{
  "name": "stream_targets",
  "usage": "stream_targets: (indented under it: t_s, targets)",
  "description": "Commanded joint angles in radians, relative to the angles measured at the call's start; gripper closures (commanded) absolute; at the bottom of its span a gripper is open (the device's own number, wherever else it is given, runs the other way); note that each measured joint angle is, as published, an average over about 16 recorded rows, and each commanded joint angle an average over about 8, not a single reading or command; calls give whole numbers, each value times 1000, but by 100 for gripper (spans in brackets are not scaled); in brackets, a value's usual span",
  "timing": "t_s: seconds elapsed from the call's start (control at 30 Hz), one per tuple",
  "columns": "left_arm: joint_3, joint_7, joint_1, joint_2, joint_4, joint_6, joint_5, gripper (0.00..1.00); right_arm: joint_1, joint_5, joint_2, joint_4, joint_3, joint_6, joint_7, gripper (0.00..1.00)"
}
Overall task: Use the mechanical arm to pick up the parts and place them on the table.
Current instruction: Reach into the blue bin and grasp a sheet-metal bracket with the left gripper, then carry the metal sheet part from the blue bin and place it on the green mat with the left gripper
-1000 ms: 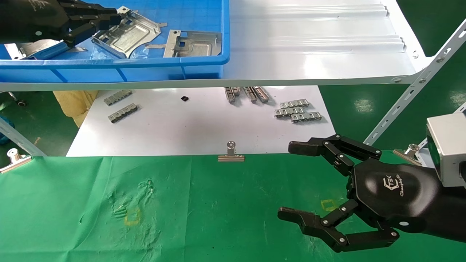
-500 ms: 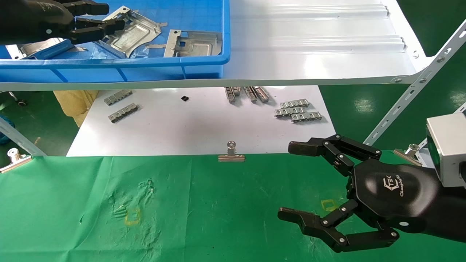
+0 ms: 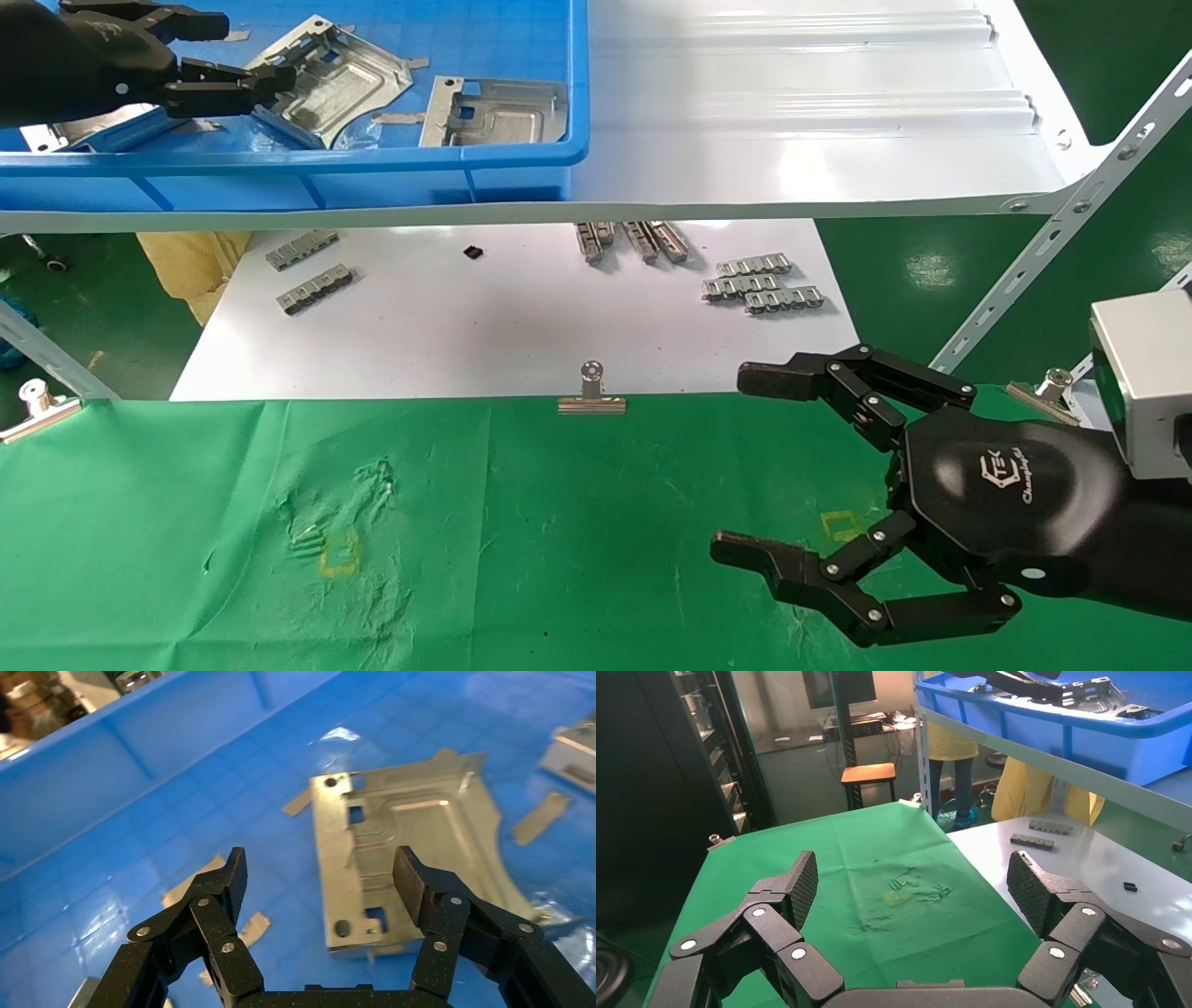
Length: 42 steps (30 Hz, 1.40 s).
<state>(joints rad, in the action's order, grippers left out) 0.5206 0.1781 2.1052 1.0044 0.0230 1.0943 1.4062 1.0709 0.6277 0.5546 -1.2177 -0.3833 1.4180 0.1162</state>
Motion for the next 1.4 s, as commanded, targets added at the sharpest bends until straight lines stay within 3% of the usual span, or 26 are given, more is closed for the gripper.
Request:
stream_targets:
  t_s: [0.03, 0.97, 1.4]
  targets:
    - [-1, -9, -4, 4, 3, -21, -1, 100, 0, 0, 0, 0, 0, 0, 0, 0]
    - [-6, -53, -19, 15, -15, -24, -8, 100, 0, 0, 0, 0, 0, 0, 0, 0]
    - [-46, -40, 5, -6, -49, 112, -68, 100, 0, 0, 0, 0, 0, 0, 0, 0]
